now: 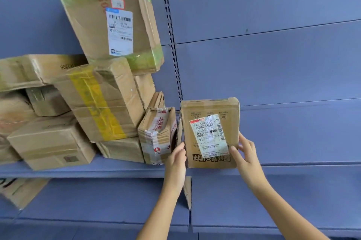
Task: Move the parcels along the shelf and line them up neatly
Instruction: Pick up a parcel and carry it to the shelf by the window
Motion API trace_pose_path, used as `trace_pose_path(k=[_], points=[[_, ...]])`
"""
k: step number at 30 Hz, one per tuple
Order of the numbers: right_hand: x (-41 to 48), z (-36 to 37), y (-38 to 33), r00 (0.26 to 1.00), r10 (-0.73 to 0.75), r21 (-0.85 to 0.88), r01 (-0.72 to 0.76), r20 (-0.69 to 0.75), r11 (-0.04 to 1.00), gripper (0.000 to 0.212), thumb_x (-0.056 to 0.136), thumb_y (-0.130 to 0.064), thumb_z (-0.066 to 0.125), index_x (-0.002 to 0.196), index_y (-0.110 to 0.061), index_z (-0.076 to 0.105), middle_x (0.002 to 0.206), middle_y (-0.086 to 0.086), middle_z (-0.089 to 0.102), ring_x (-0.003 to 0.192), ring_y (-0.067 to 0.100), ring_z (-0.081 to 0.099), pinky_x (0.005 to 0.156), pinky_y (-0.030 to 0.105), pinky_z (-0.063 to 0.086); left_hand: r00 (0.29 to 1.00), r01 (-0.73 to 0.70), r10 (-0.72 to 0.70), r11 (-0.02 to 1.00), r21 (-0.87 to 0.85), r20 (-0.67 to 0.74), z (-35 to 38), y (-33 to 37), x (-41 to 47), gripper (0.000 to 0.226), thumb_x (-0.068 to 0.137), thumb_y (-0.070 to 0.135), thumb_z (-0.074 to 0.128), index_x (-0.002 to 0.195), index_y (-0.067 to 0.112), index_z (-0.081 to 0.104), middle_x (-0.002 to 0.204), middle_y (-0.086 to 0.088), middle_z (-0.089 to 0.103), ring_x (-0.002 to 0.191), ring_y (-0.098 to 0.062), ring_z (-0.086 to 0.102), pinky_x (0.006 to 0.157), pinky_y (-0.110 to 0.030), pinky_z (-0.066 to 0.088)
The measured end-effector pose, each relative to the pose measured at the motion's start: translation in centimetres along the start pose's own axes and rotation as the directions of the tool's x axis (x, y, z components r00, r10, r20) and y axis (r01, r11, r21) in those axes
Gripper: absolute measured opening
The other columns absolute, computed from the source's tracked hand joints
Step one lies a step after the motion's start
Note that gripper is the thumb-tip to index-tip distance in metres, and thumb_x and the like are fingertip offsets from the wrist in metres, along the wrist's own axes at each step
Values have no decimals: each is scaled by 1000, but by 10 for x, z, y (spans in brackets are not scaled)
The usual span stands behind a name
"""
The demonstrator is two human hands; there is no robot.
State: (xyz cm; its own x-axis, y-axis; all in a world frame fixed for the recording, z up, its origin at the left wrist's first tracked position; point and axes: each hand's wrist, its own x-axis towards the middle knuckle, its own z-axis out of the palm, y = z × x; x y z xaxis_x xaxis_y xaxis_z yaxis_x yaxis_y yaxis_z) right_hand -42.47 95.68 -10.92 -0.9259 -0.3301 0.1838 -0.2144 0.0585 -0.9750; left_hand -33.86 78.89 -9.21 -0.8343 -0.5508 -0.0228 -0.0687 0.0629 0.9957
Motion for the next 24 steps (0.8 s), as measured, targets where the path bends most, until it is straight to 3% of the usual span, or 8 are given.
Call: trace_pose_path(k=[3, 6, 10, 14, 16, 20, 22, 24], points=[[-17, 9, 3, 984, -36, 28, 42, -177, 999, 35, 101, -16, 43, 130, -35, 48, 128, -14, 51, 117, -9, 49, 88, 13, 43, 999, -11, 13, 999, -47, 32, 0, -5, -4, 62, 83, 40, 37, 142, 23, 42, 143, 9, 48, 130, -5, 44, 114, -36, 32], [-28, 23, 8, 967, -59, -19, 56, -249, 998, 38, 102, -17, 41, 133, -37, 48, 128, -17, 52, 113, -15, 48, 89, 6, 40, 999, -31, 33, 996, -89, 26, 4, -11, -8, 61, 85, 39, 37, 145, 29, 34, 145, 12, 43, 133, -1, 39, 115, -36, 29], [-19, 23, 9, 980, -16, -63, 4, -196, 998, 43, 101, -16, 39, 140, -35, 45, 135, -15, 53, 119, -1, 51, 82, -4, 37, 997, -62, 66, 993, -102, 28, 15, -2, -8, 48, 83, 37, 31, 128, 36, 46, 126, 24, 55, 115, 15, 46, 97, -13, 34], [-3, 21, 9, 990, -15, -103, 1, -140, 995, 45, 100, -12, 38, 140, -32, 45, 135, -8, 56, 120, 4, 53, 87, 10, 41, 998, -52, 47, 988, -144, -32, 25, 0, 11, 63, 82, 38, 31, 143, 25, 37, 140, 10, 48, 129, -1, 42, 110, -28, 31], [7, 21, 9, 993, -10, -102, -3, -121, 995, 47, 100, -11, 38, 141, -32, 44, 134, -7, 57, 119, 9, 54, 88, 18, 42, 997, -58, 50, 989, -136, -61, 29, 5, 21, 62, 82, 35, 31, 143, 23, 37, 139, 9, 49, 128, -4, 42, 109, -29, 32], [31, 25, 12, 997, 20, -114, -29, -78, 993, 52, 96, -5, 38, 141, -32, 42, 131, -14, 56, 116, 2, 55, 82, 0, 41, 991, -83, 68, 989, -122, -115, 39, 10, 40, 60, 82, 30, 34, 141, 19, 39, 137, 6, 51, 126, -6, 44, 109, -32, 34], [46, 28, 15, 998, 40, -135, -47, -57, 990, 54, 94, -4, 38, 140, -33, 42, 130, -16, 57, 113, 2, 57, 82, 6, 42, 988, -70, 53, 991, -116, -144, 43, 12, 51, 55, 88, 25, 36, 142, 16, 37, 140, 2, 49, 129, -11, 43, 110, -34, 33], [62, 30, 19, 998, 56, -149, -61, -34, 987, 60, 89, -1, 37, 139, -34, 41, 130, -15, 57, 113, 4, 58, 86, 17, 44, 985, -56, 39, 994, -97, -166, 47, 17, 63, 45, 96, 15, 37, 141, 14, 37, 139, 0, 48, 126, -13, 43, 100, -26, 33]])
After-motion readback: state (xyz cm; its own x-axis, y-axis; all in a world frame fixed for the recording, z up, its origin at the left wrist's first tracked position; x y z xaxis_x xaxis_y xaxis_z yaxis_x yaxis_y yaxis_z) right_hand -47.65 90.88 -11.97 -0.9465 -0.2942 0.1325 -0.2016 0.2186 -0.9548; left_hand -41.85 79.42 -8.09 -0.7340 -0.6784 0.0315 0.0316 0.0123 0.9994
